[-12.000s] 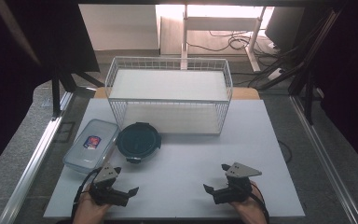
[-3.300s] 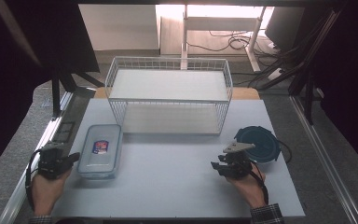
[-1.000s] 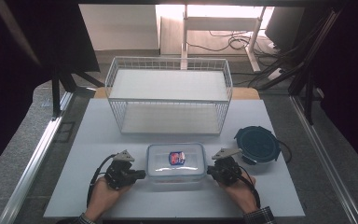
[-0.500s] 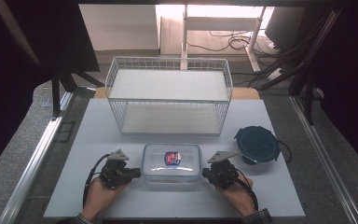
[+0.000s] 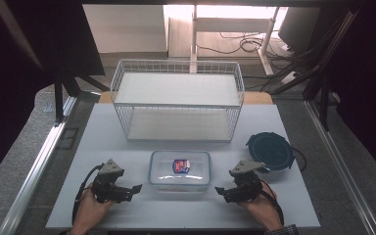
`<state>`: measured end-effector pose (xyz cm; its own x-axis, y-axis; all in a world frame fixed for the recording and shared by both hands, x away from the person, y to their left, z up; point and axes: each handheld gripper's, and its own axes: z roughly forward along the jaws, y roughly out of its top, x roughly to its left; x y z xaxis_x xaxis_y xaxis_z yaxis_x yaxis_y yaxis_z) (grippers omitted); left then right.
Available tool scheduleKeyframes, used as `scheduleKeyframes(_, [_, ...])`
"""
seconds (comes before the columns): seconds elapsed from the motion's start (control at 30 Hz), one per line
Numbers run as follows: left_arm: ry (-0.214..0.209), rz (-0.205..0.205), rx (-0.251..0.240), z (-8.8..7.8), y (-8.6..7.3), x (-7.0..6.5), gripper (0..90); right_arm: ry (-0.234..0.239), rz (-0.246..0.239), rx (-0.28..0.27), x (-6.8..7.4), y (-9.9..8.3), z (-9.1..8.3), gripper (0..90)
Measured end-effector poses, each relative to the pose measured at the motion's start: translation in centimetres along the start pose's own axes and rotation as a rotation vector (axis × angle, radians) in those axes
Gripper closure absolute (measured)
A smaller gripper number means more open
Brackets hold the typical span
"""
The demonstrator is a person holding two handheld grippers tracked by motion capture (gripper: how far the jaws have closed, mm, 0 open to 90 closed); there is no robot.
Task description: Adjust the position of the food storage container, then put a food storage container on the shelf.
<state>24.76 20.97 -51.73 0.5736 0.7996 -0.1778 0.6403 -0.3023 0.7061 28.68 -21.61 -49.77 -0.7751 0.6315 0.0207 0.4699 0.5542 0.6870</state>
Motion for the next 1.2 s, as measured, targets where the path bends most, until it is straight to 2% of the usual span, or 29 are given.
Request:
scheduleKeyframes(0.13, [-0.026, -0.001, -0.029, 0.0, -0.1, 0.2, 6.5, -0.009, 0.002, -0.025, 0.1, -0.1, -0.2, 11.5])
scheduleKeyframes(0.27, [-0.039, 0.008, -0.063, 0.0, -0.2, 0.4, 5.6, -0.012, 0.026, -0.049, -0.2, -0.3, -0.4, 7.6])
scheduleKeyframes(0.33, [-0.056, -0.015, -0.057, 0.0, 0.0, 0.6, 5.9, -0.006, 0.037, -0.063, -0.3, -0.2, -0.5, 6.4])
scheduleKeyframes(0.4, [-0.066, -0.021, -0.056, -0.1, 0.1, 0.6, 7.0, -0.004, 0.035, -0.081, -0.3, -0.1, -0.6, 5.6])
scheduleKeyframes(0.5, [-0.075, -0.018, -0.054, -0.1, 0.4, 0.3, 7.3, 0.003, 0.027, -0.097, 0.0, 0.2, -0.8, 4.7])
scheduleKeyframes(0.7, [-0.133, 0.004, -0.062, -0.2, 1.8, -0.4, 5.2, 0.035, 0.048, -0.119, 0.6, 1.2, -0.8, 4.2])
scheduleKeyframes(0.8, [-0.151, 0.013, -0.060, 0.1, 2.6, -0.7, 4.9, 0.038, 0.057, -0.104, 0.9, 1.8, -0.5, 1.1])
scheduleKeyframes(0.87, [-0.184, 0.016, -0.061, 0.5, 3.2, -0.7, 3.9, 0.034, 0.065, -0.092, 1.0, 2.0, -0.2, 0.7])
scheduleKeyframes(0.97, [-0.204, 0.015, -0.039, 1.3, 3.9, -0.8, 3.4, 0.067, 0.097, -0.061, 0.9, 2.4, 0.4, 0.7])
scheduleKeyframes(1.2, [-0.242, 0.010, 0.008, 3.2, 5.5, -0.5, 2.9, 0.107, 0.114, -0.021, 0.7, 3.9, 1.5, 1.0])
